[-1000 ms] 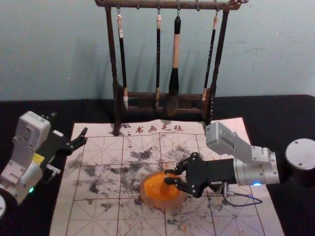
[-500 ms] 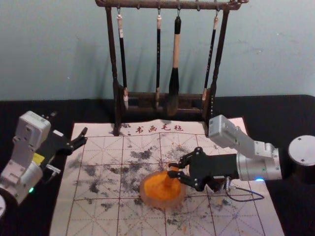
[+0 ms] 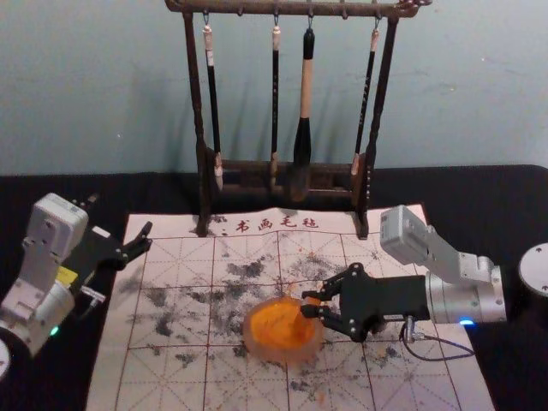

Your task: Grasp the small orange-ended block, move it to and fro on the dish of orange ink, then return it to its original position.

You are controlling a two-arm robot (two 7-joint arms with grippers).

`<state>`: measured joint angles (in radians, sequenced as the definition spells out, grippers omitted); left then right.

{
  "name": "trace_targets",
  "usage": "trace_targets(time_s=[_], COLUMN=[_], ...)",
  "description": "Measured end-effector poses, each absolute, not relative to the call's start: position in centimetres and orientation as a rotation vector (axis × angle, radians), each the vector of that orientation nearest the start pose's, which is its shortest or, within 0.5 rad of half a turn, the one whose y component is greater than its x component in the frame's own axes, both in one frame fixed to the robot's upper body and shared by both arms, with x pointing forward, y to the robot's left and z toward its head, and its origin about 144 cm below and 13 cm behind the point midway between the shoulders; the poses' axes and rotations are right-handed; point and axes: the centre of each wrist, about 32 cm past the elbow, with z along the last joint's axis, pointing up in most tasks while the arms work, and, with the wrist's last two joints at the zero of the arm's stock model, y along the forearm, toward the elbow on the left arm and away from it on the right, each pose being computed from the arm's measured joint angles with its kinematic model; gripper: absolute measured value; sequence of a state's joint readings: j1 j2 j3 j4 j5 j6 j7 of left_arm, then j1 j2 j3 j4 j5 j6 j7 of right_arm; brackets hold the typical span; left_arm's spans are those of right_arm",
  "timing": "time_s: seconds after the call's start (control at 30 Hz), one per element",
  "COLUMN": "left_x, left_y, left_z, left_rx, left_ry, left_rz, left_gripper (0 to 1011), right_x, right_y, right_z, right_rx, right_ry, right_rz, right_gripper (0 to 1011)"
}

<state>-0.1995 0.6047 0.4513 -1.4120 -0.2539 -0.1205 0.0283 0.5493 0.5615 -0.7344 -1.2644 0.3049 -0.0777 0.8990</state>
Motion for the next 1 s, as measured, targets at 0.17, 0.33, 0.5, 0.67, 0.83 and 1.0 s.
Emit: trace_targets(time_s=[0.17, 0.33, 0.5, 0.67, 0.83, 1.0], left_x=[48.9, 48.9, 48.9, 48.9, 48.9, 48.9], left_y=[31.0, 31.0, 31.0, 31.0, 31.0, 31.0], left_z=[114.0, 114.0, 114.0, 114.0, 114.0, 114.0], left_rx=[0.305, 0.304, 0.304, 0.304, 0.304, 0.305], left_ry=[-0.285, -0.285, -0.285, -0.285, -0.285, -0.285], left_rz=[1.248, 1.248, 1.248, 1.248, 1.248, 1.248], left_gripper=[1001, 1001, 1001, 1001, 1001, 1001], right_x=[55.8, 55.8, 55.9, 56.2, 56.7, 57.0], right_y=[-25.8, -25.2, -24.6, -24.1, -23.7, -23.3], right_z=[118.2, 118.0, 117.8, 117.6, 117.6, 117.6], right_rx=[-0.423, -0.419, -0.416, -0.416, -0.421, -0.425], right_ry=[-0.179, -0.177, -0.178, -0.177, -0.179, -0.179], right_rz=[-0.206, -0.189, -0.187, -0.191, -0.203, -0.216], right_gripper=[111, 111, 111, 111, 111, 111])
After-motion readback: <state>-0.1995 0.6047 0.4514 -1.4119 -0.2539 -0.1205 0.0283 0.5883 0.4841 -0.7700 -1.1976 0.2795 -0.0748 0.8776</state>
